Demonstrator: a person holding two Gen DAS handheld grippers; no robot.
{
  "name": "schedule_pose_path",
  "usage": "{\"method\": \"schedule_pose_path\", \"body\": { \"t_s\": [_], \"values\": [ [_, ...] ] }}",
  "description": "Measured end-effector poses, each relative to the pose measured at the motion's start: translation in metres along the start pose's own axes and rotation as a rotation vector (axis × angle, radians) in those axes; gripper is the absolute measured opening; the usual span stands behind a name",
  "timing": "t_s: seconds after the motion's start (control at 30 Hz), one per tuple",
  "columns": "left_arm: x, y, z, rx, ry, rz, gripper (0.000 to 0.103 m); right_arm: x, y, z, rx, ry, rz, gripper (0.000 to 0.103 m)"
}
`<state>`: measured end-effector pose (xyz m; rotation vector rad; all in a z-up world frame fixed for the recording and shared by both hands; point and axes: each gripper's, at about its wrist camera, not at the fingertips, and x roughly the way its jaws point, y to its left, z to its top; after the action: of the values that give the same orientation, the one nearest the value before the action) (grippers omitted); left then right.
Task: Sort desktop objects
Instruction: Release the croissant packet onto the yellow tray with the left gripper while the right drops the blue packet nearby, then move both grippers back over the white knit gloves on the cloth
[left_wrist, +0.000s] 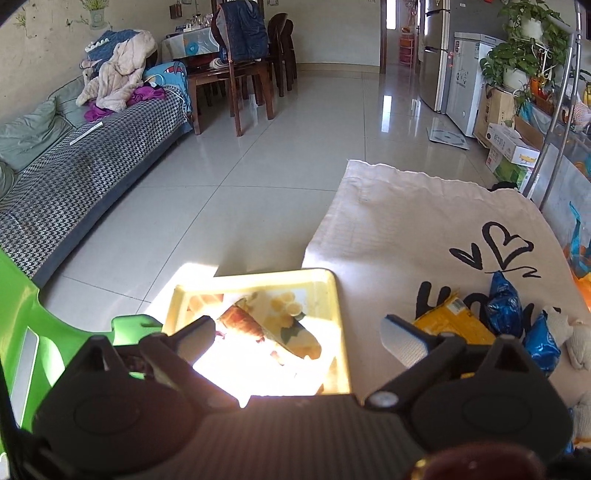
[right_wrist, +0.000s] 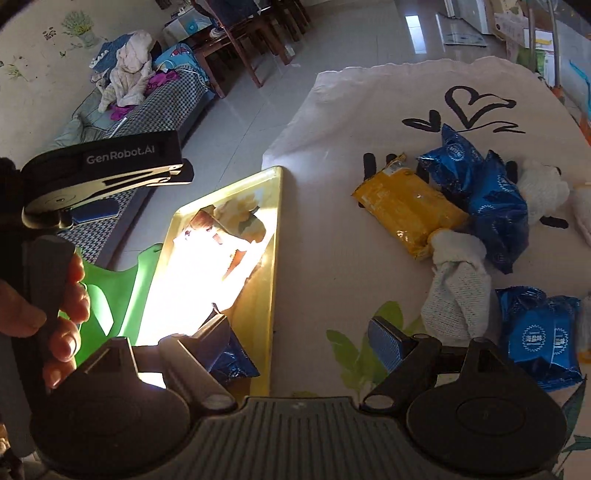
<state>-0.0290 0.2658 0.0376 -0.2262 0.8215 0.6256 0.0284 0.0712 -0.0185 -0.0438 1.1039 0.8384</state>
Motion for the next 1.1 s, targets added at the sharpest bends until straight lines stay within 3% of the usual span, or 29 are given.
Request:
{"method": "schedule_pose_path", "body": {
  "t_s": [0.13, 0.37, 0.6, 0.8, 0.97, 1.1],
  "values": [
    [0.003, -0.019, -0.004, -0.002, 0.04, -0.077, 0.102, -0.021, -0.033, 0.011, 0.093, -0.005, -0.117, 0.083],
    [0.012, -0.058, -0.014, 0.021, 0.123, -0.175, 0.102, -0.073, -0.112, 0.026, 0.32, -0.055, -0.224, 0.083],
    [0.023, -0.105, -0.026, 0.025, 0.208, -0.257, 0.102, -0.1, -0.172, 0.028, 0.43, -0.077, -0.322, 0.084],
    [0.036, -0.152, -0.041, 0.087, 0.253, -0.254, 0.102, -0.091, -0.206, 0.023, 0.501, -0.02, -0.322, 0.084],
    [0.05, -0.177, -0.052, 0.068, 0.317, -0.283, 0.102, -0.082, -0.221, 0.022, 0.515, 0.007, -0.32, 0.084],
    [0.061, -0.186, -0.058, 0.077, 0.337, -0.246, 0.102, -0.069, -0.224, 0.018, 0.532, 0.05, -0.274, 0.084]
  ]
}}
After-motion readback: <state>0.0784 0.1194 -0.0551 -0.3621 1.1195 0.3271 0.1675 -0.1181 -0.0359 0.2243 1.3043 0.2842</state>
